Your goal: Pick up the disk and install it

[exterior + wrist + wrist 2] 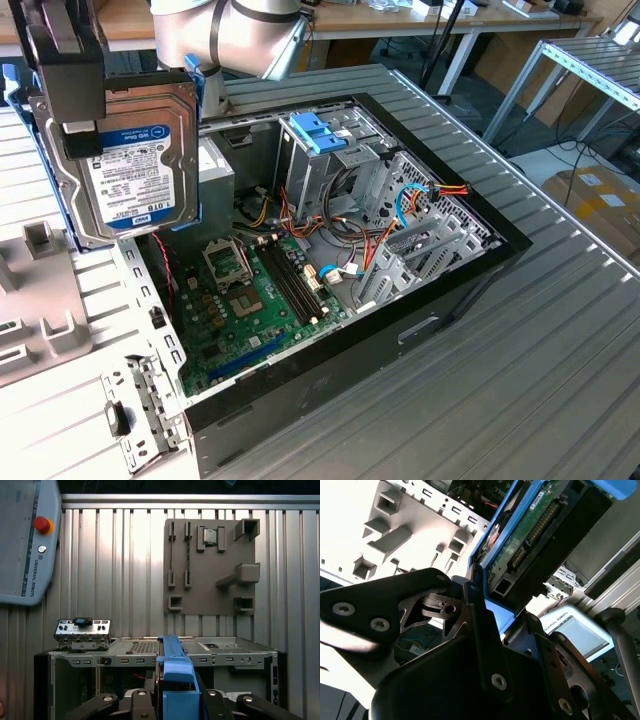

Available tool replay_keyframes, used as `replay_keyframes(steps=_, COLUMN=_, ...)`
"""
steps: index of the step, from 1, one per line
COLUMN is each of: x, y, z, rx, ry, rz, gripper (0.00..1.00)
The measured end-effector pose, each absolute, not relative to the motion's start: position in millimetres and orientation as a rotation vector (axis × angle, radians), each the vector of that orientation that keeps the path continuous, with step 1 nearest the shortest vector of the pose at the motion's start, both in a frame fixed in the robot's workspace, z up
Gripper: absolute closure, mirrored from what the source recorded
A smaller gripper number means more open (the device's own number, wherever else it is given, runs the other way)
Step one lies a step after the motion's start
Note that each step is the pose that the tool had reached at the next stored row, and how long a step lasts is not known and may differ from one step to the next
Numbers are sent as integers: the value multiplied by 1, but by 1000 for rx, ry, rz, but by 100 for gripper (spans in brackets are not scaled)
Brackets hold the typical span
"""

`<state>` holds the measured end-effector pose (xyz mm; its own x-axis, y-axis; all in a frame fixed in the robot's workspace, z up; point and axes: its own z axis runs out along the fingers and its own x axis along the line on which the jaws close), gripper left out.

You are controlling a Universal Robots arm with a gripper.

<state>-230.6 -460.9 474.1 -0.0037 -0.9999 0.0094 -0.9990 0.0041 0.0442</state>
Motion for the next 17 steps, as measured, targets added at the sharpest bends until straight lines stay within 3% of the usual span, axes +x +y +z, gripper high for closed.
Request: replay_keyframes(steps=17, x=-224, y=-469, z=474, rx=2190, ry=-2199, rz=-38, gripper=63)
